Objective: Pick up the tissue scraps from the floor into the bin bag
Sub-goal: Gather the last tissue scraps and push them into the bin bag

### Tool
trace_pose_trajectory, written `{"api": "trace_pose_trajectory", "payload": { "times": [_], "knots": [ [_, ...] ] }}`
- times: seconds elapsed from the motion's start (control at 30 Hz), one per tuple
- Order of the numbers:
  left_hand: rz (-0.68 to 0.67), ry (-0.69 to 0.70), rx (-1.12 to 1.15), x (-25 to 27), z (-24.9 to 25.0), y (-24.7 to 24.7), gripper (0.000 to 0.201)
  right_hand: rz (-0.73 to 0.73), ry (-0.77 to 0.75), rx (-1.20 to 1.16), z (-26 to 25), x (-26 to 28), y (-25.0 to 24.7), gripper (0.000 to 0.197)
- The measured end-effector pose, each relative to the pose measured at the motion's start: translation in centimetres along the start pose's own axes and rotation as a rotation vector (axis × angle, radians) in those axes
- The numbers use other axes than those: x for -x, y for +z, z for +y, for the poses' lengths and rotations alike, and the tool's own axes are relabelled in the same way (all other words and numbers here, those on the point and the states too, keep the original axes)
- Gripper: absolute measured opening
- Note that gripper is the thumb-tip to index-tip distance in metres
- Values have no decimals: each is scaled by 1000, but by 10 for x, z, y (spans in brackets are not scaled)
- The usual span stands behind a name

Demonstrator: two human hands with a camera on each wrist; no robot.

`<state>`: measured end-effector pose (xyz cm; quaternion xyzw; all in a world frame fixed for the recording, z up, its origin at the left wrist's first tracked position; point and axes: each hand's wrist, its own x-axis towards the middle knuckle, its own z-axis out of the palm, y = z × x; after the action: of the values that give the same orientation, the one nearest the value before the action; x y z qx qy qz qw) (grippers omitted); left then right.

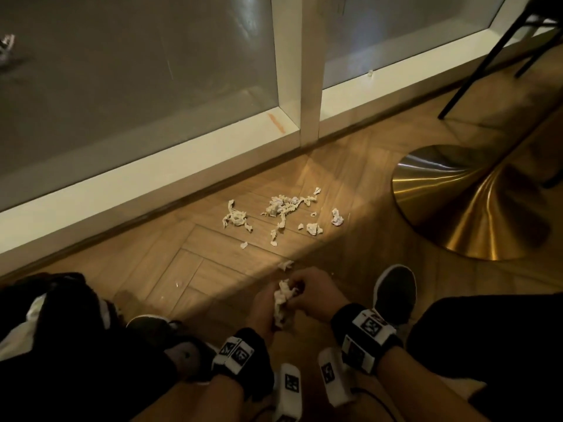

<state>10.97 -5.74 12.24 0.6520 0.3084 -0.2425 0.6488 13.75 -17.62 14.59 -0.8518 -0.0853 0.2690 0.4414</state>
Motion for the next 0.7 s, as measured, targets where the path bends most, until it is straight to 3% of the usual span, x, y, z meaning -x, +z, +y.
{"api": "trace_pose_trajectory", "payload": {
  "times": [0.13, 0.3, 0.37, 0.47, 0.57, 0.7],
  "knots": [
    [-70, -50, 393, 24, -28, -11, 28, -52, -10, -87, 7, 18, 19, 28],
    [-170, -25, 421, 32, -39, -7, 28, -95, -5, -212, 11, 33, 24, 42],
    [-180, -22, 386, 39, -37, -6, 25, -97, 0, -270, 11, 38, 22, 39],
    [-139, -139, 545, 39, -41, -7, 38, -103, -37, -298, 10, 44, 22, 25],
    [-139, -179, 657, 34, -44, -9, 35, -78, -69, -339, 7, 47, 27, 16],
    [-127, -192, 734, 30, -41, -16, 35, 27, -182, -210, 0, 44, 40, 12]
  ]
}}
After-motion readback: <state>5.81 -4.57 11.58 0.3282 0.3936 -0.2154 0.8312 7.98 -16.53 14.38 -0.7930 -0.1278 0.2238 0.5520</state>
